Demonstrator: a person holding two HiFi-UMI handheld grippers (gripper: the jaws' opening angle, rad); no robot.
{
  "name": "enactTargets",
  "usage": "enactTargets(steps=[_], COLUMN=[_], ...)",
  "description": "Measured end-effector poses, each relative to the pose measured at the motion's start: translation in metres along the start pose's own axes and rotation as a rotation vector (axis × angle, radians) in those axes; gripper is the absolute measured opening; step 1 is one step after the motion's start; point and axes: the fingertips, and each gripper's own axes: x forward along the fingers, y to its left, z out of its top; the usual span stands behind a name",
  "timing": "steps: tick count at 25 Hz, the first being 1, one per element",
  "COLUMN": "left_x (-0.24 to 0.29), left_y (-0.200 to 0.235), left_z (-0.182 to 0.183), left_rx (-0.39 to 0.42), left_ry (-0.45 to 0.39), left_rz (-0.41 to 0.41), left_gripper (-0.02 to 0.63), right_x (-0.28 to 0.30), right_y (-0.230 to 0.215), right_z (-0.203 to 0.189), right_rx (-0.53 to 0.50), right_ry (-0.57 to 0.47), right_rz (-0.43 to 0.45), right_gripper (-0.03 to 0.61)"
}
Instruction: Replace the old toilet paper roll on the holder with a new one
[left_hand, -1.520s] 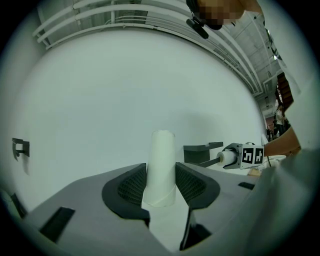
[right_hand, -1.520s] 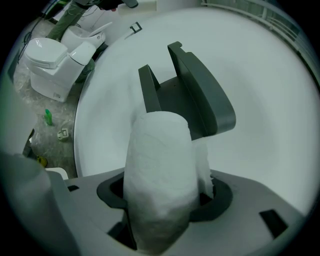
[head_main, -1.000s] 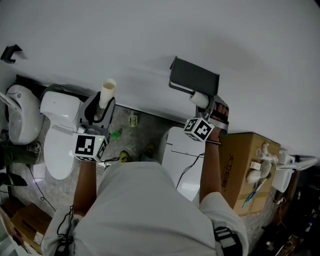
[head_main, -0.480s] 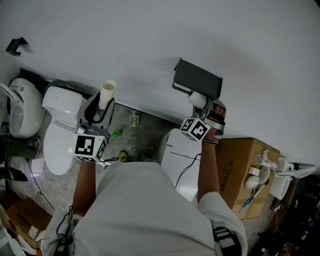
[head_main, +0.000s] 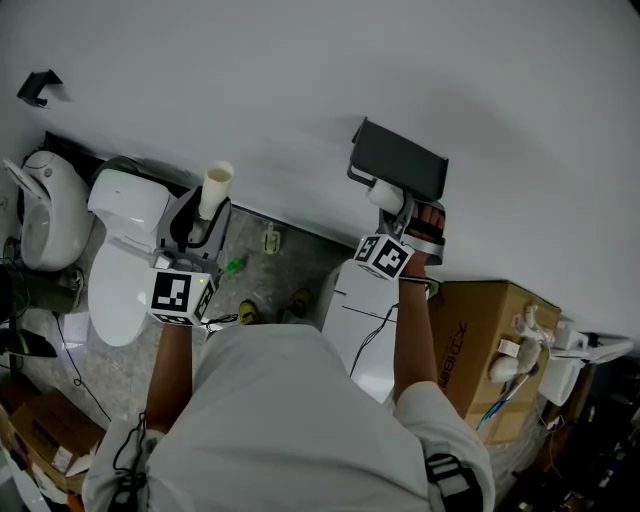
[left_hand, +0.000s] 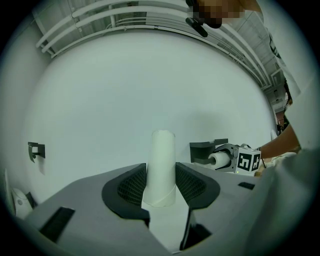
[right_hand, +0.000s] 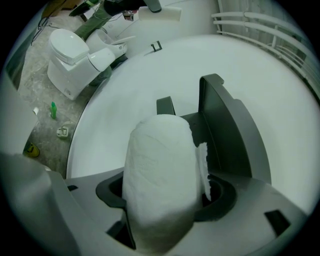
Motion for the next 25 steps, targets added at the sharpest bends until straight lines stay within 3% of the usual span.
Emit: enactTargets(steps=[16,25], left_x=[-0.01,-0.018], left_y=[0.016,0.022], left_z=[-0.006,-0.01], left_rx=[-0.013,-0.014], left_ry=[0.01,0.005], left_rz=[0.024,0.029], left_gripper=[0.201,0.201], right_x=[0.004,0.002], right_y=[0.008,0.014], right_z=[0.049,0.056], right_rx=[-0.048,-0.049], right_ry=[-0.06,-0.066], right_rz=[0.022,0.031], right_gripper=[0.331,0.391])
